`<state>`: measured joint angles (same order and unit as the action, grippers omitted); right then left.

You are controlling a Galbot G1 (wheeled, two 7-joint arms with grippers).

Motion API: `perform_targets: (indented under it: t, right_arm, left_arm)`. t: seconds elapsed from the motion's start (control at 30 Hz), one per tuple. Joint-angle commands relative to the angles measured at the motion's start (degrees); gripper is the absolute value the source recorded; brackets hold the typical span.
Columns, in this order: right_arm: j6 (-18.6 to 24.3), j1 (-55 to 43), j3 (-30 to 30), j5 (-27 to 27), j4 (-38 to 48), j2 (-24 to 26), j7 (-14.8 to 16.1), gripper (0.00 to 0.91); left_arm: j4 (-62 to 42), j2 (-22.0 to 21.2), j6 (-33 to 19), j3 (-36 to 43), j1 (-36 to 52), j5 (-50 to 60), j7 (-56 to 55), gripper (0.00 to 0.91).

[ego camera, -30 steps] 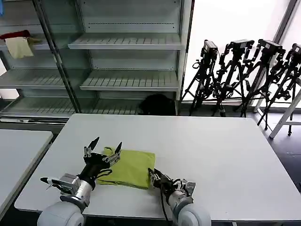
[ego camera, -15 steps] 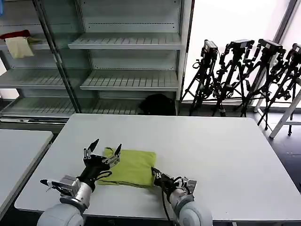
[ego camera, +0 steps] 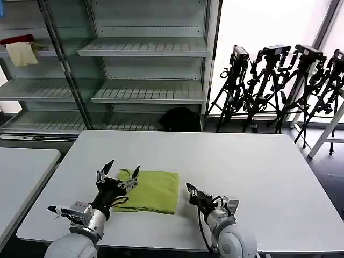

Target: Fold and organize the clothes.

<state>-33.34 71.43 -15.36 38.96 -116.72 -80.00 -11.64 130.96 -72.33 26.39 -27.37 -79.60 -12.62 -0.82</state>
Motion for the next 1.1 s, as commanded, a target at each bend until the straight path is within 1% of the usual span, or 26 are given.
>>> perform_targets:
  t: [0.03,0.1,0.17,0.3,0.43,0.47,0.5,0.53,0.73,1.1]
  right_arm:
    - [0.09,1.35,-0.12,-1.28,0.04,0.32,2.74,0.907]
    - [0.11,1.66,0.66,-0.68,0.26,-0.87,3.43,0.907]
    - [0.09,1.77,1.6,-0.19,0.61,-1.68,3.47,0.907]
    - [0.06,1.61,2.87,-0.07,2.53,-3.98,3.1,0.907]
    - [0.01,1.53,3.32,-0.28,3.01,-4.37,2.46,0.907]
    - [-0.03,1.5,3.44,-0.51,3.17,-4.35,2.15,0.443]
    - [-0.05,1.47,3.67,-0.74,3.47,-4.33,1.75,0.202]
    - [-0.07,1.45,3.84,-0.85,3.79,-4.36,1.48,0.0]
    - [0.01,1.45,4.07,-1.35,4.83,-4.84,2.29,0.0]
    - [0.04,0.58,3.73,-0.69,3.87,-5.17,1.95,0.0]
  left_arm:
    - [-0.23,-0.3,0.06,0.12,-0.16,0.2,0.03,0.907]
    - [-0.16,-0.33,0.06,0.15,-0.29,0.25,0.05,0.907]
    - [-0.05,-0.39,0.06,0.07,-0.51,0.29,0.08,0.907]
    - [0.08,-0.29,-0.03,-0.17,-1.14,0.34,0.26,0.907]
    - [-0.16,-0.3,-0.09,-0.3,-1.3,0.3,0.32,0.907]
    - [-0.23,-0.34,-0.11,-0.29,-1.28,0.29,0.32,0.907]
    - [-0.35,-0.39,-0.12,-0.2,-1.19,0.3,0.31,0.907]
    - [-0.48,-0.41,-0.13,-0.11,-1.11,0.3,0.33,0.907]
    - [-0.69,-0.38,-0.1,0.11,-0.71,0.28,0.37,0.907]
    - [-0.79,-0.31,-0.17,-0.05,-0.93,0.23,0.38,0.907]
